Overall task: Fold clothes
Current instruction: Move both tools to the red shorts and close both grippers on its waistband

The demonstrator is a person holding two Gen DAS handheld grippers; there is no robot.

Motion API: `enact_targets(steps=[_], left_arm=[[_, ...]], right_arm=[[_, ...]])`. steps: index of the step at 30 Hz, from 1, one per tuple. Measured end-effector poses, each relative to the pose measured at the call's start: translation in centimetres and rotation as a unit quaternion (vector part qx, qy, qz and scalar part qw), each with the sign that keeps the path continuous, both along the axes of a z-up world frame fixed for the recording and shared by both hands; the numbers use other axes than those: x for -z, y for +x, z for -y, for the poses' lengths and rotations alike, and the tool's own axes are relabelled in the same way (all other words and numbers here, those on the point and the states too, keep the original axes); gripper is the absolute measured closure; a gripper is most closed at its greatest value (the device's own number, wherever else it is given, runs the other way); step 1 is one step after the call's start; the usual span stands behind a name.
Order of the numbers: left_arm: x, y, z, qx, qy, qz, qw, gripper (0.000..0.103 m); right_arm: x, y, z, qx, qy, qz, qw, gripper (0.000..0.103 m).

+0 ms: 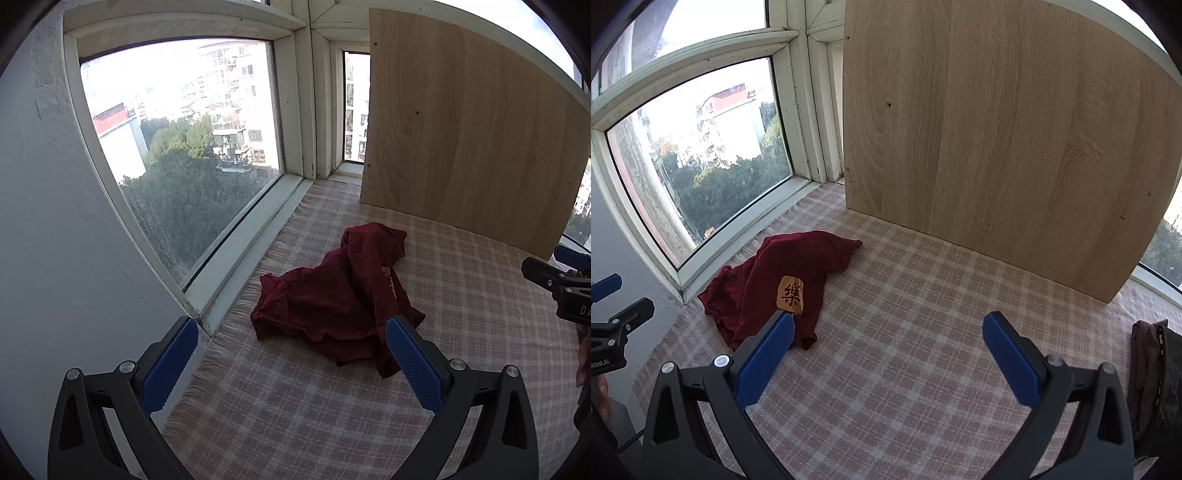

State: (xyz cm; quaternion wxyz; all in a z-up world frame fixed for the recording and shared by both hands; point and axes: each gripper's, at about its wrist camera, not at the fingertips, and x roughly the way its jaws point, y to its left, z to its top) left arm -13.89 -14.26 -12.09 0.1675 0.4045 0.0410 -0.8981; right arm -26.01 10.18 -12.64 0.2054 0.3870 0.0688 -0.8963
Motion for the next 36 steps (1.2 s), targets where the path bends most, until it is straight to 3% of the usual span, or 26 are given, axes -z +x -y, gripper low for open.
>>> enact_targets(steps=[9, 24, 32, 36], left_arm=[[4.4, -3.6, 3.6, 0.005, 0.052, 0.017, 0.9985, 0.001], [8.9, -7.0, 6.6, -0.018, 0.058, 0.040, 0.9973, 0.001], [9.7, -8.6, 5.7, 0.001, 0.033, 0.051, 0.9981, 0.001], [10.2, -9.2, 5.7, 0.008, 0.047, 0.056, 0.9973, 0.003]], right_arm=[[4.0, -7.0, 3.1, -0.053, -0.013, 0.028, 0.998, 0.000], [10.0, -14.7, 10.8, -0.120, 0.013, 0.069, 0.990, 0.000], [11.7, -16.7, 11.7, -0.128, -0.001, 0.096, 0.987, 0.000], [11.8, -16.8, 11.8, -0.136, -0.007, 0.100, 0.986, 0.001]])
